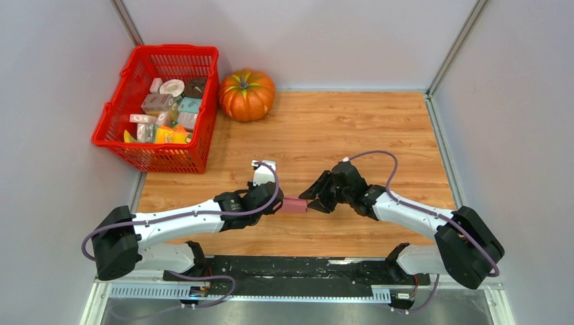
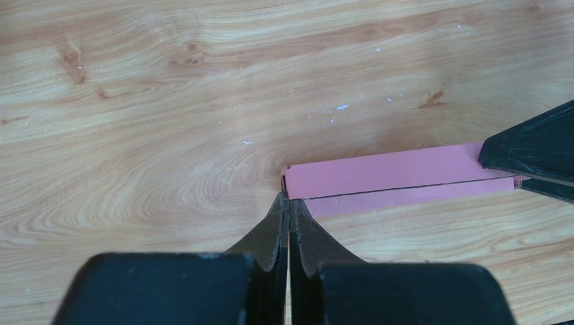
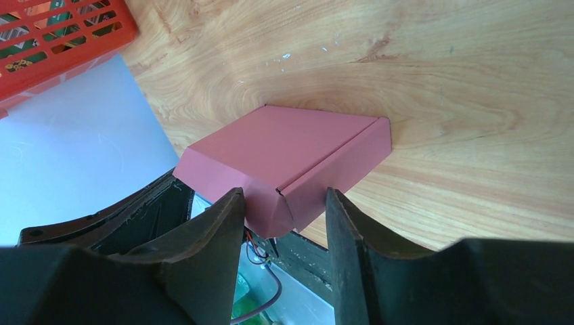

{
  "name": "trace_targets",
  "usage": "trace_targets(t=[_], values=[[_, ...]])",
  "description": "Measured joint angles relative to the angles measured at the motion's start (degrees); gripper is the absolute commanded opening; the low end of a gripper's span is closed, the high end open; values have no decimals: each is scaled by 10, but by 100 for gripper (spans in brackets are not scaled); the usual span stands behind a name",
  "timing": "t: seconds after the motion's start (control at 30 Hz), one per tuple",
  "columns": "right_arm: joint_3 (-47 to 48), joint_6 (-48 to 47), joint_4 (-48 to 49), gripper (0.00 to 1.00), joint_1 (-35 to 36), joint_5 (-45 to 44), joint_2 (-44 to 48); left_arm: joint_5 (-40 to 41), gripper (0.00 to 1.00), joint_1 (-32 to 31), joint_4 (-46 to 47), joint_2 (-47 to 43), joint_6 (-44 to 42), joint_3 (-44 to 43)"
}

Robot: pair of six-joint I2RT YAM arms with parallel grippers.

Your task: Fold the paper box

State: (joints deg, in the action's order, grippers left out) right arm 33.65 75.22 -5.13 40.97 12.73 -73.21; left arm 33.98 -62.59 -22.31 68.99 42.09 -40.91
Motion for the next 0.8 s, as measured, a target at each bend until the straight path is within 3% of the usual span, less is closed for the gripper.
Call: trace_targets(t=[0.1,0.43,0.7,0.73,0.8], values=[[-4,-2,4,41,0,-2,0,0,3,0,0,0,0,0],[-21,-20,51,39,7,-14,-2,-29,44,-2,19,-49,-11,39],[-21,-38,85,39,14,-17,-18,-66,57,-3,10,-134,-25,64],[-21,-40,86,39,14,-18,-18,-71,66,-3,5,-145,-27,64],[-21,-44,87,39,14,-18,-18,-82,71,-3,-8,-164,-33,64]])
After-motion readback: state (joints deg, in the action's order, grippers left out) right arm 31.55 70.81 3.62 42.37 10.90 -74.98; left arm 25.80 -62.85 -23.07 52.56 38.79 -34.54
